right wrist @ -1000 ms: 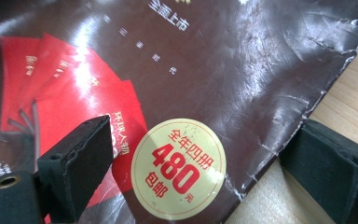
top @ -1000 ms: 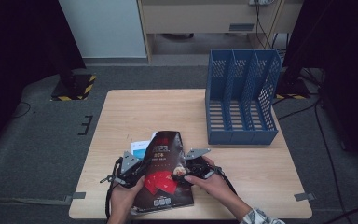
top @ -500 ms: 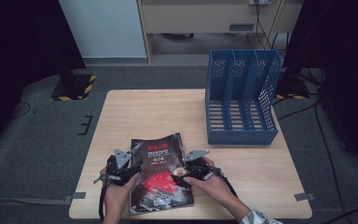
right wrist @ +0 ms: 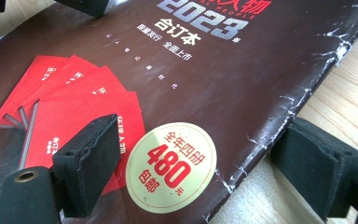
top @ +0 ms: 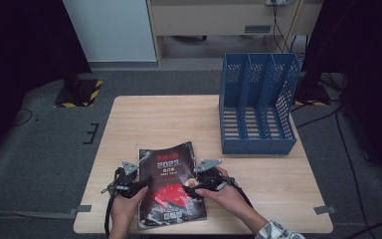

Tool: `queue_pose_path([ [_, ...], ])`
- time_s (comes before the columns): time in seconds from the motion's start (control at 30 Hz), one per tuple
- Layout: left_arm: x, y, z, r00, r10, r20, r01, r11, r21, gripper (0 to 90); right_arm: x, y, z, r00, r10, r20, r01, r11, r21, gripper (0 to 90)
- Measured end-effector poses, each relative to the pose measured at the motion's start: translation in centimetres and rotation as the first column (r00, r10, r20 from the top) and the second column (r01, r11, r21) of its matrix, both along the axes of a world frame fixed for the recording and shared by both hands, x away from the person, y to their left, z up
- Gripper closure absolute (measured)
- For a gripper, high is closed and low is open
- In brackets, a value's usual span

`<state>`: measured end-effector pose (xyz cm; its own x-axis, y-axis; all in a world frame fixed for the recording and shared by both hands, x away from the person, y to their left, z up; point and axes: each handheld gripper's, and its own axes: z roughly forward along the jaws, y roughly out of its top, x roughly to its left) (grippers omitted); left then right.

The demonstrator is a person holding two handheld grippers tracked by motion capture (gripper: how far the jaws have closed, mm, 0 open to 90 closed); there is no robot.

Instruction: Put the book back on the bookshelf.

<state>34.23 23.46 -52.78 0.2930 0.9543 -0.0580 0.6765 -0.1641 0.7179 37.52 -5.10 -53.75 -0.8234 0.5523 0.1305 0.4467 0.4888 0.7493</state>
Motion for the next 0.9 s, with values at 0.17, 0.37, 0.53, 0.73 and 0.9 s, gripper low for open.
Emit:
queue_pose_path([
  [0.17,0.0,-0.2,-0.1,1.0,-0.009,0.0,0.009,0.9999,-0.011,39.7,0.3,-0.3,0.0,0.9994,0.008,-0.034,-0.006,0.999,0.043,18.2],
  [0.37,0.5,-1.0,-0.4,0.9974,-0.066,0.029,0.067,0.9973,-0.032,38.9,0.4,-0.7,0.0,0.9981,0.005,-0.061,0.0,0.9967,0.081,22.3],
  [0.53,0.5,-2.2,-0.5,0.9931,-0.112,0.034,0.113,0.9936,-0.01,33.9,0.2,-0.5,0.0,0.9989,0.007,-0.047,-0.004,0.9975,0.071,27.6],
  [0.73,0.9,-2.5,-0.5,0.9915,-0.125,0.037,0.125,0.992,-0.014,32.3,0.4,-0.9,0.0,0.999,-0.021,-0.039,0.024,0.9971,0.072,44.2],
  [0.9,1.3,-3.2,-0.7,0.9862,-0.157,0.052,0.158,0.9874,-0.011,32.6,0.6,-1.1,0.0,0.9969,-0.02,-0.077,0.027,0.9947,0.099,40.6],
])
